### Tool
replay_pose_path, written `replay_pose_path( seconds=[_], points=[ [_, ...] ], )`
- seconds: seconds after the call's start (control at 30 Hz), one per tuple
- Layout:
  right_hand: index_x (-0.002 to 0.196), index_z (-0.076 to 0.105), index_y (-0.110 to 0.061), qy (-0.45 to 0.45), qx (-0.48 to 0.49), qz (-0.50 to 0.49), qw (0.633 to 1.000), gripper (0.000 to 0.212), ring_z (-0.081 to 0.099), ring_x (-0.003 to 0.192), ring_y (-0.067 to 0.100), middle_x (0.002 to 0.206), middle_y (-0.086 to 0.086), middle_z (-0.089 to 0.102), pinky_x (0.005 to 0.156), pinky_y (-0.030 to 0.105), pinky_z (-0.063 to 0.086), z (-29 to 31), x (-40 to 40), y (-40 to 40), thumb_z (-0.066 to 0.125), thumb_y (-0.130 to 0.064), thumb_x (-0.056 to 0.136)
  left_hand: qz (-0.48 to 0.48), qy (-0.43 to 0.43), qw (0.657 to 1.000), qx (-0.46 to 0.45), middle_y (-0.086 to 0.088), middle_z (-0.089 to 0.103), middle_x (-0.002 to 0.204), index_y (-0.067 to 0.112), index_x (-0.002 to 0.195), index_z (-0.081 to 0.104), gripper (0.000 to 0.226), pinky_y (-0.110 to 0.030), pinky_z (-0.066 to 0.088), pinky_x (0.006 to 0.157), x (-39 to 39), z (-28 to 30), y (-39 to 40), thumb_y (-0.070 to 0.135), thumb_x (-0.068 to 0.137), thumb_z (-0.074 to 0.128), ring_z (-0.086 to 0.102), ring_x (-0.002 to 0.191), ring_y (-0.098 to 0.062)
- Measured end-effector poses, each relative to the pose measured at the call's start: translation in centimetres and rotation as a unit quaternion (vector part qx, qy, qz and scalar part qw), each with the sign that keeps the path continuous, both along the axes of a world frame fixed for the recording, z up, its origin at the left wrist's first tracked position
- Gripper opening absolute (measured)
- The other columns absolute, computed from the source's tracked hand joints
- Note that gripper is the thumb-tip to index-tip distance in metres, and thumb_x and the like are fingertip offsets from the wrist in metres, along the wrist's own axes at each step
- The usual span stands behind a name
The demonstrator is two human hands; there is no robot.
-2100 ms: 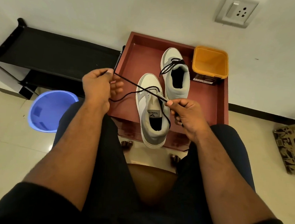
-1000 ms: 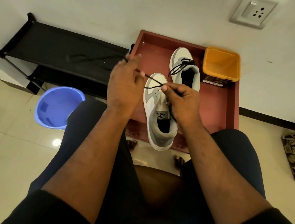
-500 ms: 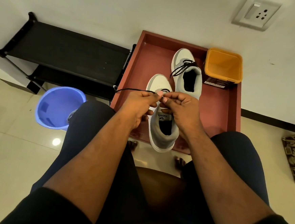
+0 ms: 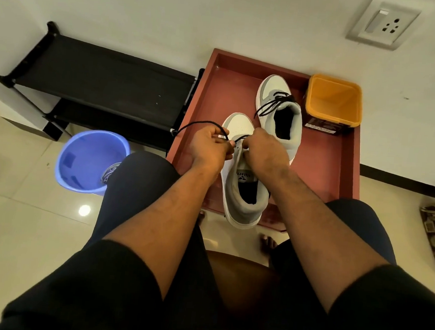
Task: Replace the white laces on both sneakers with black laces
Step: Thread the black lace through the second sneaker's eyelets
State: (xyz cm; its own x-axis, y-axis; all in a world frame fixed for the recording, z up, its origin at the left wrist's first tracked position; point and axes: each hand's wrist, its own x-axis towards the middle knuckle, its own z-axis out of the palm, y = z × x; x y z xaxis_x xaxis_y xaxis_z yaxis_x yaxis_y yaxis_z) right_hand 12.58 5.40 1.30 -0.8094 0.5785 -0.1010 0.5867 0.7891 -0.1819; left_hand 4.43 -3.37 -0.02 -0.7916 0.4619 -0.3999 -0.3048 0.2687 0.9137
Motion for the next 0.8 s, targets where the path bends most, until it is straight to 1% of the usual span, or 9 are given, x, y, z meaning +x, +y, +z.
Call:
replay_pose_path(
  seconds=[0.1,0.23,0.3,0.37,0.43,0.57,0.6,0.7,0.8],
  points=[
    [0.105,0.065,-0.008,-0.020,0.009,-0.043,0.999,0.018,0.064,0.093,0.032,0.105,0.011,0.064,0.072,0.037,0.051,0.0,-1.0,-0.1,0.050,-0.009,0.095,-0.006,0.005,1.000,-0.004,-0.014,0.071,0.086,0.006,0.109,0.061,0.032,-0.031,0.061,0.067,-0.1,-0.8,0.4,-0.013,0.083,0.064,0.071,0.075,-0.021],
    [0.102,0.071,-0.015,0.010,-0.053,-0.075,0.996,0.020,0.065,0.086,0.029,0.095,0.008,0.067,0.065,0.033,0.048,-0.8,-1.3,0.2,0.054,-0.018,0.092,0.004,0.035,0.999,-0.021,-0.013,0.071,0.090,0.004,0.105,0.063,0.029,-0.026,0.059,0.074,-0.7,-2.0,1.2,-0.008,0.080,0.071,0.070,0.081,-0.019],
    [0.098,0.074,-0.019,0.024,-0.088,-0.084,0.992,0.020,0.063,0.080,0.026,0.087,0.005,0.067,0.063,0.030,0.045,-1.1,-1.1,0.4,0.056,-0.020,0.090,0.009,0.047,0.998,-0.027,-0.010,0.071,0.086,0.002,0.101,0.064,0.024,-0.020,0.056,0.069,-0.9,-2.4,1.5,-0.004,0.079,0.073,0.069,0.079,-0.017],
    [0.098,0.075,-0.021,0.037,-0.109,-0.088,0.990,0.020,0.061,0.077,0.023,0.084,0.004,0.066,0.063,0.029,0.042,-1.1,-1.0,0.6,0.056,-0.020,0.090,0.005,0.074,0.996,-0.044,-0.006,0.071,0.081,0.004,0.095,0.066,0.017,-0.018,0.055,0.066,-1.0,-2.6,1.8,0.001,0.080,0.075,0.069,0.076,-0.015],
    [0.102,0.075,-0.021,0.044,-0.117,-0.091,0.988,0.021,0.058,0.075,0.021,0.089,0.005,0.069,0.064,0.028,0.043,-1.1,-1.0,0.7,0.057,-0.020,0.091,-0.005,0.095,0.994,-0.057,-0.005,0.072,0.080,0.006,0.092,0.070,0.013,-0.023,0.057,0.069,-1.1,-2.8,2.0,0.005,0.080,0.076,0.070,0.074,-0.014],
    [0.105,0.075,-0.020,0.061,-0.119,-0.101,0.986,0.023,0.063,0.083,0.024,0.093,0.006,0.071,0.066,0.028,0.044,-1.5,-0.9,0.8,0.057,-0.019,0.090,-0.030,0.100,0.992,-0.076,-0.007,0.073,0.080,0.007,0.083,0.074,0.007,-0.030,0.059,0.073,-1.3,-3.2,2.1,0.009,0.078,0.078,0.067,0.071,-0.013],
    [0.104,0.075,-0.020,0.065,-0.121,-0.104,0.985,0.023,0.061,0.079,0.022,0.091,0.006,0.071,0.065,0.027,0.043,-1.7,-0.9,0.8,0.057,-0.019,0.090,-0.029,0.090,0.992,-0.080,-0.008,0.073,0.078,0.006,0.079,0.074,0.007,-0.033,0.059,0.072,-1.4,-3.3,2.2,0.011,0.077,0.080,0.065,0.069,-0.013],
    [0.100,0.076,-0.020,0.072,-0.127,-0.121,0.982,0.022,0.053,0.071,0.017,0.089,0.004,0.071,0.063,0.026,0.040,-1.9,-1.0,0.8,0.056,-0.018,0.090,-0.017,0.058,0.994,-0.087,-0.011,0.067,0.069,-0.002,0.070,0.069,0.023,-0.042,0.057,0.065,-1.6,-3.6,2.4,0.016,0.074,0.083,0.054,0.061,-0.015],
    [0.099,0.076,-0.019,0.082,-0.147,-0.139,0.976,0.022,0.059,0.074,0.019,0.087,0.003,0.070,0.061,0.026,0.040,-2.1,-1.1,0.8,0.057,-0.016,0.089,-0.036,0.057,0.994,-0.089,-0.011,0.056,0.063,-0.009,0.074,0.066,0.035,-0.034,0.044,0.055,-1.3,-3.2,2.6,0.023,0.080,0.078,0.045,0.058,-0.016]
  ],
)
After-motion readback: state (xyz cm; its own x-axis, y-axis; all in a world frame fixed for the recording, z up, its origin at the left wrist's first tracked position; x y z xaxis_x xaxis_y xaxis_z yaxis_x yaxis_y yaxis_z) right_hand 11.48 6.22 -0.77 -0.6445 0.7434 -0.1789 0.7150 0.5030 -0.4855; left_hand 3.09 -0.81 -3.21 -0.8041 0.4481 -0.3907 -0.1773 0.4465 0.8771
